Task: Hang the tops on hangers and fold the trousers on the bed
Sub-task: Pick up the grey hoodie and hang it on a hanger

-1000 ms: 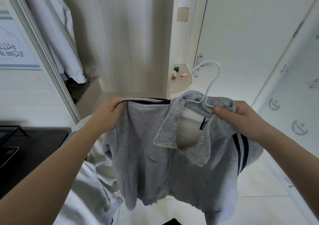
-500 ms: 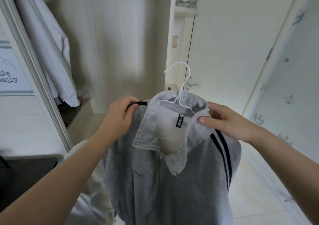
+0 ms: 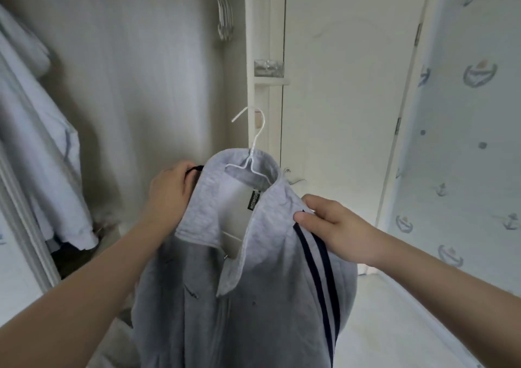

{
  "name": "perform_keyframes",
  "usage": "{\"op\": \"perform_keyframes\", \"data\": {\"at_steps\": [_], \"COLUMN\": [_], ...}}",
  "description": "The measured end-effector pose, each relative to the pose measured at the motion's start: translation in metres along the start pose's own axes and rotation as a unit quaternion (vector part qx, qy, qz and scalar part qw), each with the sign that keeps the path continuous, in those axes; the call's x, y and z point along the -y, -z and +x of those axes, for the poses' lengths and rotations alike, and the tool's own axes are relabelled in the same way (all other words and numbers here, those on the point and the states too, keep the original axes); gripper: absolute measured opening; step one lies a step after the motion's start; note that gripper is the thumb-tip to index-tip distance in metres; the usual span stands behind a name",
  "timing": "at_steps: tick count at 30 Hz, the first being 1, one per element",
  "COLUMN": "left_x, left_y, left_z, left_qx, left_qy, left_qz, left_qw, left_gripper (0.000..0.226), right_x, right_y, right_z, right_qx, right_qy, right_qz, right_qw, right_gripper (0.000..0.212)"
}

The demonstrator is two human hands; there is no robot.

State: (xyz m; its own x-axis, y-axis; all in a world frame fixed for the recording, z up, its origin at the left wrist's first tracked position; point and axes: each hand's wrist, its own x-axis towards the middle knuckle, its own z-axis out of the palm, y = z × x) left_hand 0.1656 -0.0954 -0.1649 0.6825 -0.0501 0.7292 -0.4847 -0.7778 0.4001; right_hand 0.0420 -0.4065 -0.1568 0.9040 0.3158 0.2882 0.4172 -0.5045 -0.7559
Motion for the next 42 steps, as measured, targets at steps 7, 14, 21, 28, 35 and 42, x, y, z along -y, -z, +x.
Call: {"op": "perform_keyframes", "data": {"at_steps": [7, 14, 21, 28, 35, 42], "left_x": [0.007, -0.004, 0.010, 0.054, 0.129, 0.191], "left_y": [0.015, 0.045, 0.057, 0.056, 0.063, 0.119], "left_z": [0.078, 0.121, 0.142, 0.187, 0.265, 0.351], "left_qx": [-0.044, -0.159, -0.222, -0.148, -0.175, -0.163], "left_qy": [0.104, -0.016, -0.033, 0.025, 0.052, -0.022], "left_qz": [-0.094, -0.060, 0.049, 0.199, 0.366, 0.286], "left_qw": [0.989, 0.985, 0.973, 0.968, 0.912, 0.944], "left_gripper": [0.018, 0.004, 0.020, 0.056, 0.031, 0.021], "right_x": [0.020, 0.059, 0.122, 0.198, 0.257, 0.303], "right_y": [-0.008, -0.017, -0.029, -0.058, -0.081, -0.080], "right_z": [0.105, 0.243, 0.366, 0.473, 0.571, 0.646], "right_qx": [-0.053, -0.029, -0.050, -0.082, -0.127, -0.179], "right_qy": [0.034, 0.108, 0.171, 0.174, 0.183, 0.201], "right_qz": [0.171, 0.213, 0.222, 0.277, 0.294, 0.262], "right_qw": [0.983, 0.970, 0.959, 0.941, 0.929, 0.927], "right_gripper": [0.044, 0.033, 0.035, 0.026, 0.036, 0.027]}}
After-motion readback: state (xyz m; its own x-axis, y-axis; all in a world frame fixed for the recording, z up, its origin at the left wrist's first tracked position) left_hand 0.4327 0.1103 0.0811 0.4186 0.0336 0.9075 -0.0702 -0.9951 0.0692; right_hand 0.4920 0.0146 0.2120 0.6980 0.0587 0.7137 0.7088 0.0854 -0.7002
